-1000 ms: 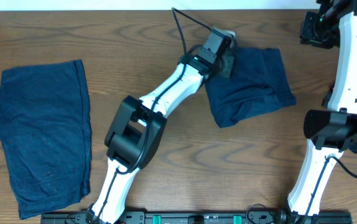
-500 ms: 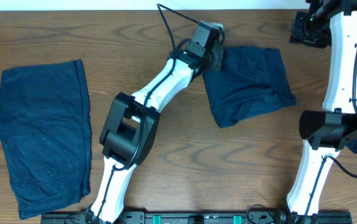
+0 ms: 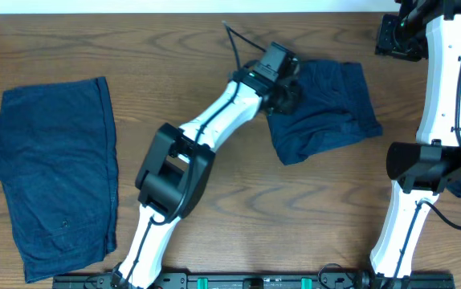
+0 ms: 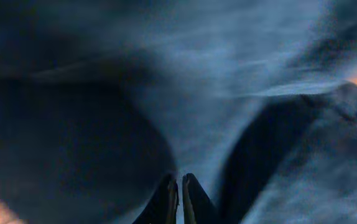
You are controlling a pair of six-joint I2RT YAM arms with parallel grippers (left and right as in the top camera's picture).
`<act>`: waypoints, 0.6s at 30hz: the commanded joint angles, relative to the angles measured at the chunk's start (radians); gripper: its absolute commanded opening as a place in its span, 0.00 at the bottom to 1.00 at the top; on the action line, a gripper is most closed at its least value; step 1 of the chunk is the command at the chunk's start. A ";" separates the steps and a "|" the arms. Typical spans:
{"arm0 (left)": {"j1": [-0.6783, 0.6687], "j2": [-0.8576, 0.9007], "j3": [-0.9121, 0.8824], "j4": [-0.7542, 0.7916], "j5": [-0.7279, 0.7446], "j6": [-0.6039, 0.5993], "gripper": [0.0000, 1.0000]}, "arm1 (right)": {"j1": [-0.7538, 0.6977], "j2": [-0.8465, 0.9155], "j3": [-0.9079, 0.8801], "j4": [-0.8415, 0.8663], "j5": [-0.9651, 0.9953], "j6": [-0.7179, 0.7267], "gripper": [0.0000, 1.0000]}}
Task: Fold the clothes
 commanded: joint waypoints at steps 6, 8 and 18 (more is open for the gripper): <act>-0.044 0.095 0.013 0.205 -0.012 0.016 0.17 | 0.039 -0.012 0.011 -0.011 -0.032 0.004 0.37; -0.044 0.108 0.013 0.255 -0.069 0.016 0.22 | 0.050 -0.012 0.011 -0.011 -0.035 0.004 0.39; -0.002 0.124 0.048 0.470 -0.350 0.017 0.38 | 0.116 -0.012 0.011 -0.011 -0.046 0.003 0.42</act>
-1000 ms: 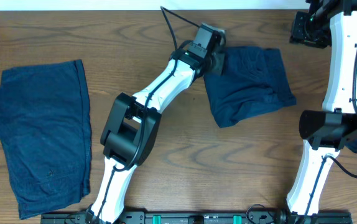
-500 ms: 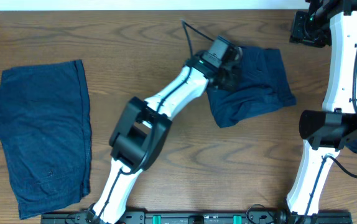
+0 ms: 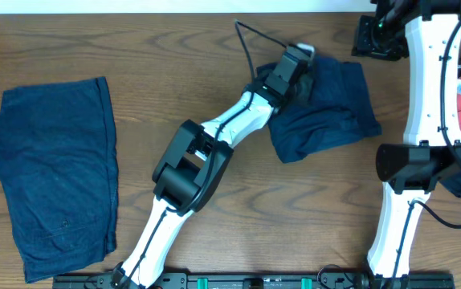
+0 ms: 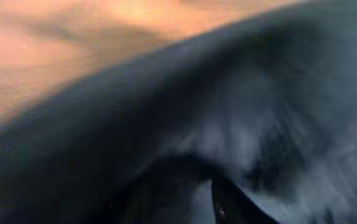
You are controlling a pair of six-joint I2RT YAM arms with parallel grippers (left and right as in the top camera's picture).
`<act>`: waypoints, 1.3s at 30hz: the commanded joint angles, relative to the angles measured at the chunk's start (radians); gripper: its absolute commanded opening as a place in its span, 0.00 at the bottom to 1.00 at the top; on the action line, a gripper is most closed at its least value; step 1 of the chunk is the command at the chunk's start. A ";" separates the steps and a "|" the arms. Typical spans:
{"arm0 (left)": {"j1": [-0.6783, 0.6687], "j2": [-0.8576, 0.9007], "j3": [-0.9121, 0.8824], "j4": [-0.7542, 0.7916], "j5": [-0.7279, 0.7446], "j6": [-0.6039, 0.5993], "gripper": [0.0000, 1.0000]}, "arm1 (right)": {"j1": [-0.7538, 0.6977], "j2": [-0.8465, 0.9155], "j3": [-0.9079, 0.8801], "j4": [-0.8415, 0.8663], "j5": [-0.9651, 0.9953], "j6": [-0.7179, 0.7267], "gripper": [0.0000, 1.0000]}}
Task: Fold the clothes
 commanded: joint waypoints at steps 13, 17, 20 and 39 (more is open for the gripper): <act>0.028 -0.002 0.090 -0.099 0.097 -0.001 0.73 | 0.040 -0.011 0.001 -0.004 0.007 0.003 0.39; 0.037 -0.021 0.090 -0.257 0.107 0.000 0.98 | 0.041 -0.011 -0.089 -0.004 0.006 -0.005 0.29; 0.071 -0.048 0.090 -0.324 0.013 0.000 0.98 | 0.044 -0.010 -0.212 0.010 0.007 -0.005 0.27; 0.267 -0.216 0.090 -0.544 0.006 -0.004 0.98 | 0.079 -0.003 -0.645 0.133 -0.118 -0.049 0.05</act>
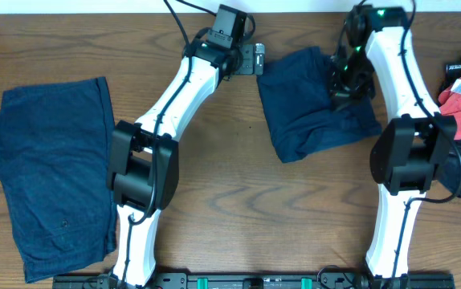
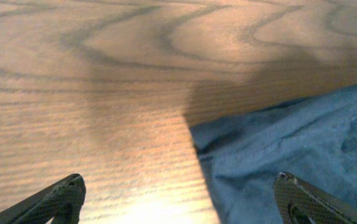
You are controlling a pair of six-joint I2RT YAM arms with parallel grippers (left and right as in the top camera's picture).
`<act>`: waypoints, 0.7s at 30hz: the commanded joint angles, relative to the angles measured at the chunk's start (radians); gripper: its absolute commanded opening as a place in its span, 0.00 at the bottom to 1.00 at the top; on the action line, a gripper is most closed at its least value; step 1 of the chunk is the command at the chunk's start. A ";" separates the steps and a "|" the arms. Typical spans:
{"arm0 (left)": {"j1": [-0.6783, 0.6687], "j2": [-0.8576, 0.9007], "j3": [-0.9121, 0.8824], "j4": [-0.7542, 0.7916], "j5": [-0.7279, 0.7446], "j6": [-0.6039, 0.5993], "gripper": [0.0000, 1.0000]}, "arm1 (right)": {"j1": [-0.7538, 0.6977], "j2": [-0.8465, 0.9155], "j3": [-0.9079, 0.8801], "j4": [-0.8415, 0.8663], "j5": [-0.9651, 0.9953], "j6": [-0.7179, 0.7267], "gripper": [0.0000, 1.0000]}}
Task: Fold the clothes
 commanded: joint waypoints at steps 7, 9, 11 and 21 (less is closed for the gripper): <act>0.055 -0.025 0.013 -0.109 -0.005 -0.005 0.98 | 0.080 0.001 -0.219 0.058 -0.036 0.007 0.01; 0.059 -0.025 0.013 -0.124 -0.005 -0.005 0.98 | 0.086 0.001 -0.247 0.058 -0.036 0.024 0.01; 0.061 -0.025 0.013 -0.142 -0.005 -0.006 0.98 | 0.087 0.001 -0.281 0.065 -0.032 0.045 0.01; 0.035 -0.025 0.013 -0.185 0.151 0.006 0.98 | 0.071 0.001 -0.480 0.202 -0.036 0.101 0.02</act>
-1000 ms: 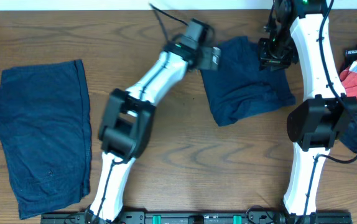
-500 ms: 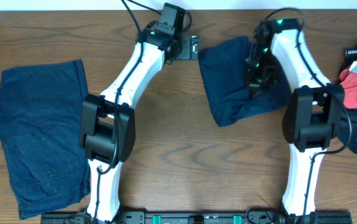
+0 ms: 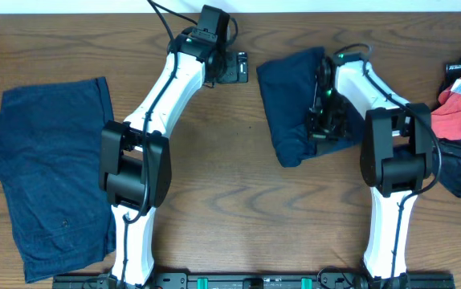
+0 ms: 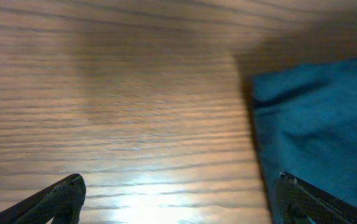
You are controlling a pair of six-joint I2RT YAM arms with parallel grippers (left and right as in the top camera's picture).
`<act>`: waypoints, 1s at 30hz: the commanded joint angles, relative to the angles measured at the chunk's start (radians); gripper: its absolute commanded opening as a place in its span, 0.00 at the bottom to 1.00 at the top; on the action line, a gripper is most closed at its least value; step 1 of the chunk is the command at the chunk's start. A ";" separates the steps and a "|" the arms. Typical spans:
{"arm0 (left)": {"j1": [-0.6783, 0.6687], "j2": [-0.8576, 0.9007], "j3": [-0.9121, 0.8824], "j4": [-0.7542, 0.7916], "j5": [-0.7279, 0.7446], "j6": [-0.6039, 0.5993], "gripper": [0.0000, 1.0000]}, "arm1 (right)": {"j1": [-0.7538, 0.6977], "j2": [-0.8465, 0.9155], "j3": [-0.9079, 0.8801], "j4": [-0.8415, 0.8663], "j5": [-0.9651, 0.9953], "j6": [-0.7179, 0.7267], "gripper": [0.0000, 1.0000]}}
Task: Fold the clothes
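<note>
A crumpled dark blue garment (image 3: 288,112) lies at the upper middle of the table, and its edge also shows in the left wrist view (image 4: 318,118). My left gripper (image 3: 237,67) hovers just left of it, jaws wide open and empty (image 4: 178,198), with bare wood under them. One fingertip (image 4: 63,194) is over wood, the other (image 4: 298,196) by the cloth's edge. My right gripper (image 3: 320,116) is down on the middle of the garment, its jaws hidden from above. A second pair of dark blue shorts (image 3: 54,185) lies flat at the left.
A red cloth and a dark cloth (image 3: 455,175) sit at the right edge. The right arm's elbow (image 3: 391,152) hangs over the table right of the garment. The table's far edge (image 3: 94,10) runs just behind the left gripper.
My right gripper has gone from the garment's upper right part to its middle, and the garment's right side now sits further left. My left gripper has shifted slightly left, still open.
My left gripper was shut on the garment's left side, then at its top edge with cloth around it, while the right arm stood at the far back right. Then the left was open beside the garment and the right on its upper right. Now the right is at its middle.
</note>
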 commanded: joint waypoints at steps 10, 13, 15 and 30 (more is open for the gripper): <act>-0.129 -0.018 0.013 0.137 0.250 0.006 0.98 | -0.007 0.001 -0.039 0.058 -0.005 0.045 0.04; -0.166 -0.013 0.011 0.170 0.249 0.006 0.98 | -0.007 0.001 -0.039 0.065 -0.005 0.045 0.01; -0.185 -0.004 0.010 0.179 0.231 0.005 0.98 | -0.007 0.001 -0.037 0.066 -0.005 0.044 0.01; -0.171 0.077 0.009 0.181 0.169 -0.029 0.98 | -0.016 0.000 0.065 0.008 -0.004 0.044 0.01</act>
